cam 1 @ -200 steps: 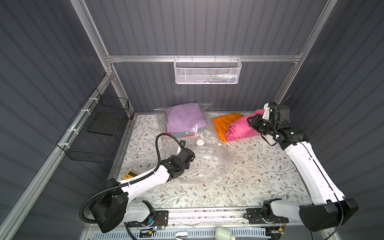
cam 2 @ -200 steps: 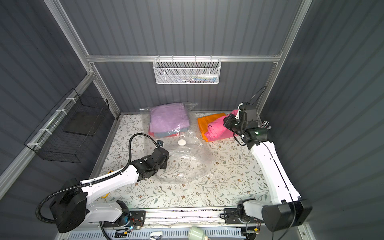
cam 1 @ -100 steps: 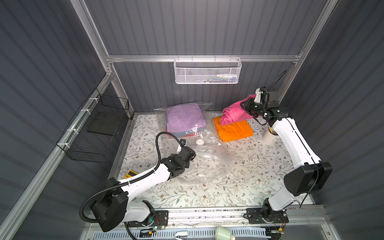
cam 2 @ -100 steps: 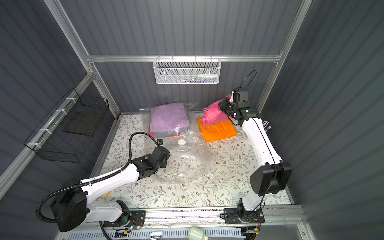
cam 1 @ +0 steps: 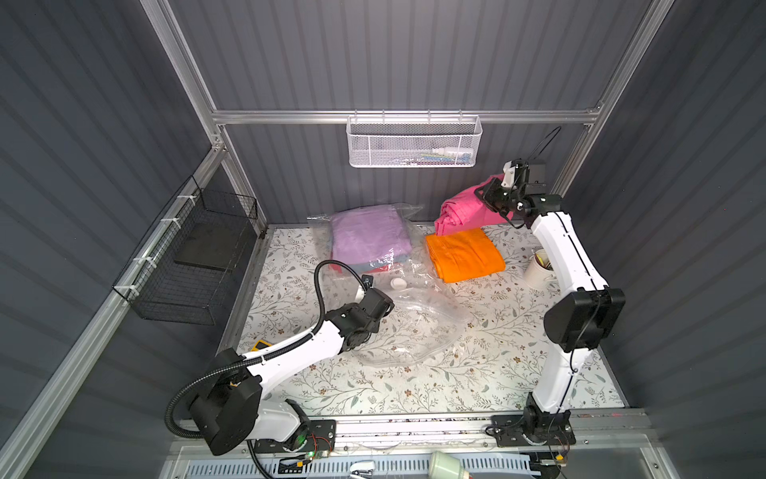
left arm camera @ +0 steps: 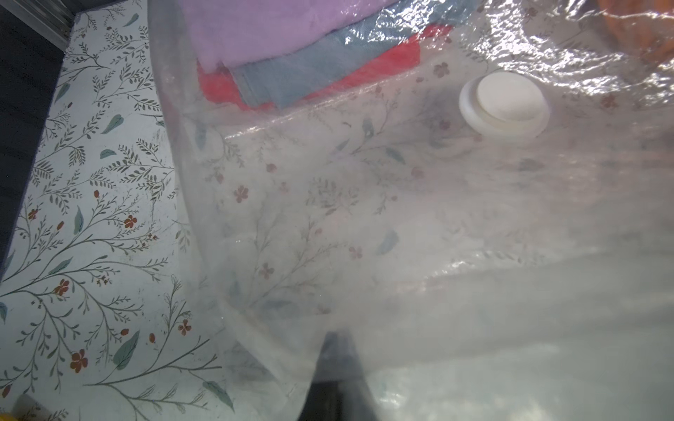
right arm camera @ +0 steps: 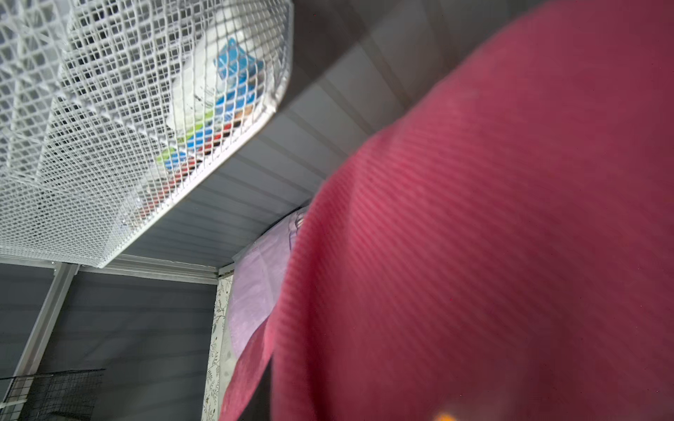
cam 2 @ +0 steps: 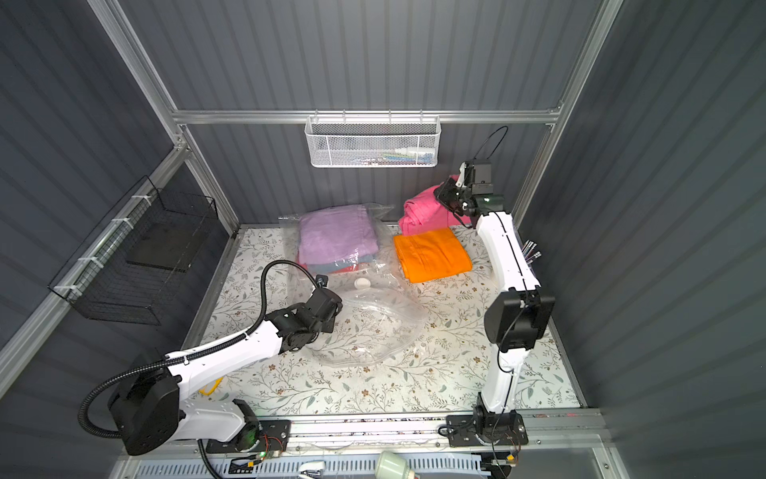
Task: Take the trousers out of the vacuum bag
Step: Place the trousers at the center of the board.
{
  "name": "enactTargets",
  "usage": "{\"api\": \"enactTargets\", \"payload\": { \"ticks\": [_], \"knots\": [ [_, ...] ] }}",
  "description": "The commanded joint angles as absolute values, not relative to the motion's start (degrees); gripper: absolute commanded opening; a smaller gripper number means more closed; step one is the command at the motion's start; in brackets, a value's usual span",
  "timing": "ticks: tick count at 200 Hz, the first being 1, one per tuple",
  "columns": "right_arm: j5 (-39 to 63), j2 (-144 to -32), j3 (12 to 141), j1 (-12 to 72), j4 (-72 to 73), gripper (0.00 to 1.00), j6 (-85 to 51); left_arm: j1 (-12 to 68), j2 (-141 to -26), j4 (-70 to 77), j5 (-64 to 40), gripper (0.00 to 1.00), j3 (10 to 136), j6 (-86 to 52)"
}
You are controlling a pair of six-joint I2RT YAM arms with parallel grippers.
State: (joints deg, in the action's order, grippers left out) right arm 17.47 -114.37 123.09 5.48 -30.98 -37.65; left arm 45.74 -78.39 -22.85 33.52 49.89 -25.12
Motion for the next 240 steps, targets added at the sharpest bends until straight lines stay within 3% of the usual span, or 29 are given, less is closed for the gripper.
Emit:
{"api": "enactTargets", "payload": {
  "ticks": [1,85,169,198,240],
  "knots": [
    [21.6,-114.0,126.5,5.4,-26.3,0.01,-36.1,45.0,-78.8,-25.0,35.3,0.00,52.0,-25.2],
    [21.0,-104.7,91.9,5.4,-9.2,0.01,-40.2,44.7,-77.0,-24.1,34.9,0.00,50.2,-25.4],
    [19.9,-101.1,77.1,5.4,-3.9,0.03,-42.0,44.4,-75.0,-24.1,35.2,0.00,48.9,-25.6],
    [19.9,-100.9,79.2,5.4,-4.0,0.03,-41.9,44.5,-74.7,-24.0,35.2,0.00,48.9,-25.4],
    [19.9,-107.0,98.4,5.4,-9.3,0.02,-39.8,44.4,-74.3,-24.3,35.6,0.00,49.2,-25.5]
  ]
}}
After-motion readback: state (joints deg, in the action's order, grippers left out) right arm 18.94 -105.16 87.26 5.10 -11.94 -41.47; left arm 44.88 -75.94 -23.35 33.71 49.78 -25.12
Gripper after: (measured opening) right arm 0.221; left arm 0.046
